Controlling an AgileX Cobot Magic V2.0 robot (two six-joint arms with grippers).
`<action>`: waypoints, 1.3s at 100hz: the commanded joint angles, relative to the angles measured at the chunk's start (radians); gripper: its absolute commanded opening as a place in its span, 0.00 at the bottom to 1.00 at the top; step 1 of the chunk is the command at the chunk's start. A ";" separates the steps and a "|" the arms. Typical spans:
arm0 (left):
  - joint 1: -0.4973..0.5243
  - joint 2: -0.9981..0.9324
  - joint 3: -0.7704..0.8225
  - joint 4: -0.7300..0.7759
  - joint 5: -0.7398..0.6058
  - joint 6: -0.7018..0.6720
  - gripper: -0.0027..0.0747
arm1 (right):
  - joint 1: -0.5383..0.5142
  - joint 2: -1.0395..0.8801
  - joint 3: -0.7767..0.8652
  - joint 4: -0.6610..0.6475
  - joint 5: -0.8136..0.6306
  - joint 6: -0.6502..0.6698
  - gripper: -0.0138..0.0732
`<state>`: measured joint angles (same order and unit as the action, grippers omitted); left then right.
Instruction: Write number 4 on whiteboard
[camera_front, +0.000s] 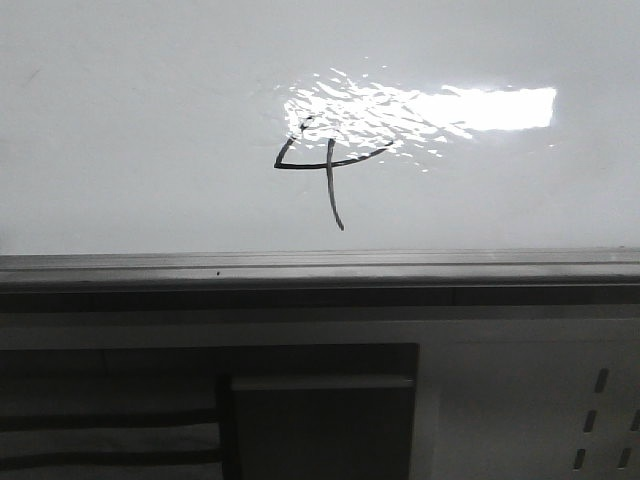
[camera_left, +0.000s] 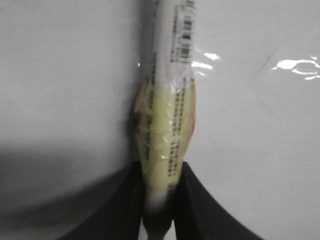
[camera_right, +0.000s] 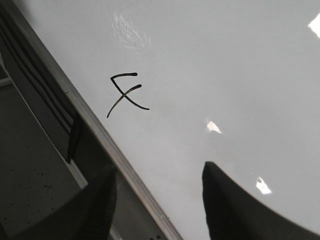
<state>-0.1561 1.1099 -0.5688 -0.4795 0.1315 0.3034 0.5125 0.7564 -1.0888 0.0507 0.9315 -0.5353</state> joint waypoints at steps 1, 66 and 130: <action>0.004 -0.010 -0.026 -0.014 -0.067 -0.008 0.23 | -0.004 0.000 -0.023 -0.004 -0.063 0.002 0.55; 0.004 -0.275 -0.412 0.413 0.623 -0.034 0.47 | -0.004 -0.005 -0.045 -0.119 0.080 0.548 0.55; 0.004 -0.805 0.154 0.406 -0.008 -0.185 0.04 | -0.004 -0.289 0.480 -0.229 -0.482 0.586 0.08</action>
<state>-0.1561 0.3016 -0.4156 -0.0689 0.2549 0.1316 0.5125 0.4670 -0.6033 -0.1437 0.5342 0.0513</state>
